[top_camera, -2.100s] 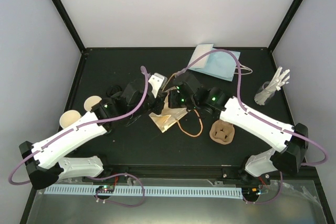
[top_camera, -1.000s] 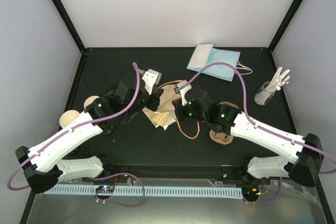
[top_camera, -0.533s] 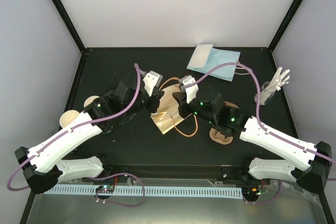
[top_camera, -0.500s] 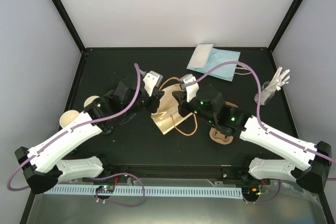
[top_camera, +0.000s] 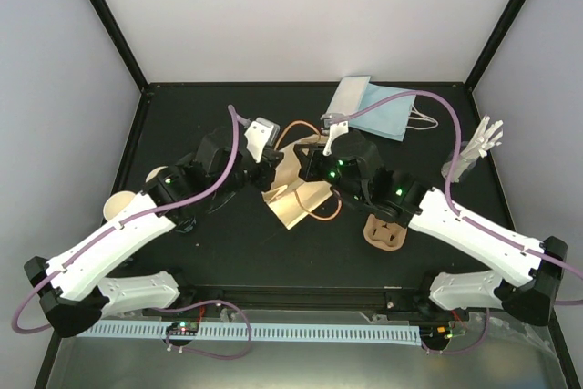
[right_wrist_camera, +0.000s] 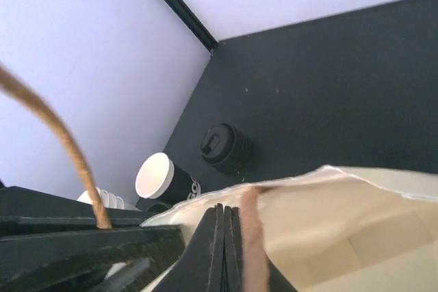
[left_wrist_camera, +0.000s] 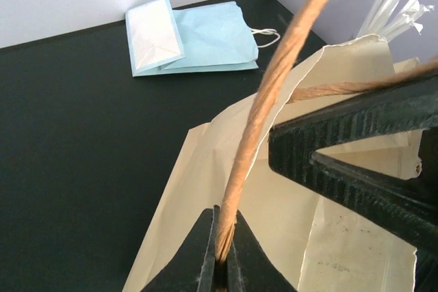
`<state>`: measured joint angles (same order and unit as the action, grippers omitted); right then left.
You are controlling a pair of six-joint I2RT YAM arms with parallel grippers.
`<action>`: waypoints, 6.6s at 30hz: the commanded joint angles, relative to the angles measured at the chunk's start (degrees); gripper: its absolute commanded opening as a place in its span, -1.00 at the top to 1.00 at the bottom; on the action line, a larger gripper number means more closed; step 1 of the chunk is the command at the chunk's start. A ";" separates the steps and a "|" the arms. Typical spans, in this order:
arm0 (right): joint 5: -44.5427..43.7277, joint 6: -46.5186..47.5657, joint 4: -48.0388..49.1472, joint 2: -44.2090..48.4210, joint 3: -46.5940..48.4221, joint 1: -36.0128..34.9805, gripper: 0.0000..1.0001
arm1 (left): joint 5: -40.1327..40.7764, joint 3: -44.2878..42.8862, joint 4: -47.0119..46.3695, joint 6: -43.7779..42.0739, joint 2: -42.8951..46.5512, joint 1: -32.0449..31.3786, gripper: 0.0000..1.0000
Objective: Pack the takeout coffee
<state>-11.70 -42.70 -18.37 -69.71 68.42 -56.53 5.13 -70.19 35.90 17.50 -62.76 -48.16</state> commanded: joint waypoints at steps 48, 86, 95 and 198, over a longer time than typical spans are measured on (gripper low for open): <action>-2.09 -23.13 -9.49 -8.57 -2.61 0.15 0.98 | -9.73 -1.26 -10.58 3.35 -4.82 6.23 0.97; 13.23 -2.78 -4.76 -10.64 -3.79 -0.54 0.98 | -17.33 -1.31 -14.64 3.67 -3.90 11.30 0.97; 12.11 -4.48 -7.06 -13.41 -1.66 -1.54 0.98 | -20.06 -0.82 -15.52 3.10 -4.16 11.25 0.97; -10.03 -14.63 -62.63 -30.30 26.19 9.54 0.98 | -15.33 -2.27 -7.38 -5.73 -7.09 11.01 0.97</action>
<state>-23.09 -60.20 -82.02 -102.65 93.91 -47.68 -8.38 -69.60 30.39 10.33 -69.67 -37.63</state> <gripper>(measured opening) 0.023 0.019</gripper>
